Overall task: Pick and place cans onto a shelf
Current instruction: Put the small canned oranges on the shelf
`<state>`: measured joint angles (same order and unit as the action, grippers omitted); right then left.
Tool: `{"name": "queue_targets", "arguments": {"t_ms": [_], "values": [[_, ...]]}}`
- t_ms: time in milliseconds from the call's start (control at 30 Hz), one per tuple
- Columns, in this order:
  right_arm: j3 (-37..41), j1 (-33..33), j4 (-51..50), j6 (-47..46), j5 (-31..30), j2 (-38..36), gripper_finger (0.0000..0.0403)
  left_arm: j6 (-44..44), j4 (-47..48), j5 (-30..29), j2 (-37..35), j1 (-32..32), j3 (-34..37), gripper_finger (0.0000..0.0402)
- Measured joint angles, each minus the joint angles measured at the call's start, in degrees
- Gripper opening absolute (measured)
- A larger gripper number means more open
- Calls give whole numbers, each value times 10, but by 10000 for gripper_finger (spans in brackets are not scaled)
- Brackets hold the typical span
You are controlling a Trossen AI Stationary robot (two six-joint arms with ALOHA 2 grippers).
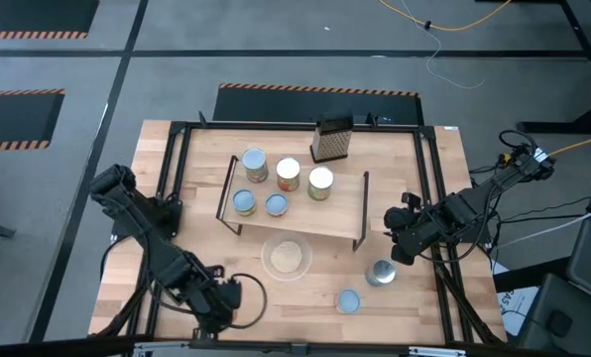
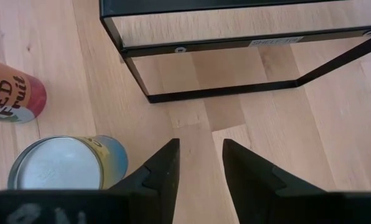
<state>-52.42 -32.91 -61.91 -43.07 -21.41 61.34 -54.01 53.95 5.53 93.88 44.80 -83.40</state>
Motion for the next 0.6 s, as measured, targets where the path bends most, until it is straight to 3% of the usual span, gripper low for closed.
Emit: {"name": "queue_targets", "arguments": {"t_ms": [367,600], "values": [[0,0,0,0,0,0,126,153,96,-14,102,-79,-186,0],[0,0,0,0,0,0,126,229,103,-47,109,-140,-219,0]]}}
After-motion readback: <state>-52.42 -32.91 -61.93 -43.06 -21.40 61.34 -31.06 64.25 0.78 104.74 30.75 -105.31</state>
